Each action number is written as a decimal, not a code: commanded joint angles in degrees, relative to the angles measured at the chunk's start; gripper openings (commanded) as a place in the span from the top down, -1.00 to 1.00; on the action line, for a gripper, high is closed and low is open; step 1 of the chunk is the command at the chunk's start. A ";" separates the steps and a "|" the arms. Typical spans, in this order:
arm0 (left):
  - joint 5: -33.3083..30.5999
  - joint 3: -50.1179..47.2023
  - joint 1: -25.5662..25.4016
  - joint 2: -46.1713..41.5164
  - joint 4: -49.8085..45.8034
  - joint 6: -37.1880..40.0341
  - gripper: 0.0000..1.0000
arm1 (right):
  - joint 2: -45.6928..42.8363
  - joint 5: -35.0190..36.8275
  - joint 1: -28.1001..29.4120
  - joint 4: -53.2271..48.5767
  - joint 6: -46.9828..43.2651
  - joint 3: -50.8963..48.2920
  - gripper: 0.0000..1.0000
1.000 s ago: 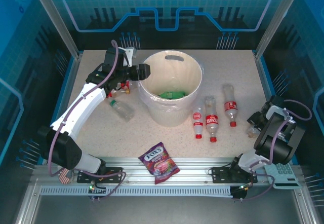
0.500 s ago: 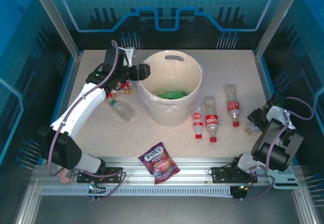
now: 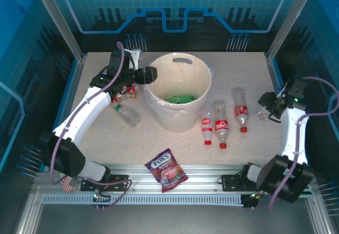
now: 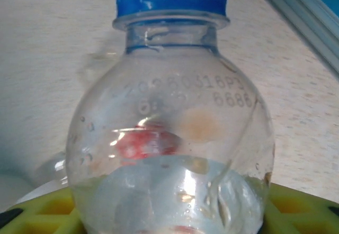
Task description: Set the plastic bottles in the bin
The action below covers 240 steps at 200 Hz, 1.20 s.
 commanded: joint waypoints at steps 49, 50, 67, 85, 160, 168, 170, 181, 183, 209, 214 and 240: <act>-2.05 -1.50 -0.37 1.16 -3.51 2.62 -0.60 | -1.35 -5.83 22.79 -8.04 4.89 19.10 -0.10; -2.05 -1.50 -0.38 1.16 -3.50 2.64 -0.60 | -1.32 -6.35 23.10 -7.60 4.99 19.22 -0.10; -2.09 -1.52 -0.45 1.22 -3.57 2.75 -0.60 | -0.48 -11.23 29.72 -2.01 6.59 21.88 -0.06; -2.28 -1.59 -0.54 1.16 -3.57 2.92 -0.61 | 1.54 -10.73 37.42 0.80 6.93 26.53 -0.05; -2.84 -1.55 -0.82 0.63 -3.66 3.52 -0.60 | 24.66 -6.11 58.20 -0.31 3.96 43.30 -0.08; -3.20 -1.55 -0.81 0.48 -3.72 3.72 -0.61 | 27.36 -4.04 59.44 -2.05 3.29 45.33 -0.08; -3.30 -1.58 -0.80 0.39 -3.70 3.72 -0.61 | 27.99 -3.39 59.76 -2.61 3.19 45.84 -0.08; -3.45 -1.59 -0.77 0.18 -3.66 3.81 -0.61 | 30.86 -0.58 60.78 -4.65 2.60 47.79 -0.08; -3.45 -1.59 -0.72 0.16 -3.68 3.81 -0.60 | 31.41 -0.08 60.95 -4.93 2.49 48.00 -0.09; -3.97 -1.67 -0.79 -0.11 -3.71 4.09 -0.60 | 35.23 3.24 61.91 -6.49 2.02 48.37 -0.08; -4.04 -1.63 -0.79 -0.08 -3.75 4.21 -0.61 | 35.63 3.33 61.92 -6.22 2.10 47.99 -0.08; -4.14 -1.59 -0.77 0.09 -3.83 4.18 -0.61 | 38.75 5.82 61.92 -7.51 1.59 47.31 -0.08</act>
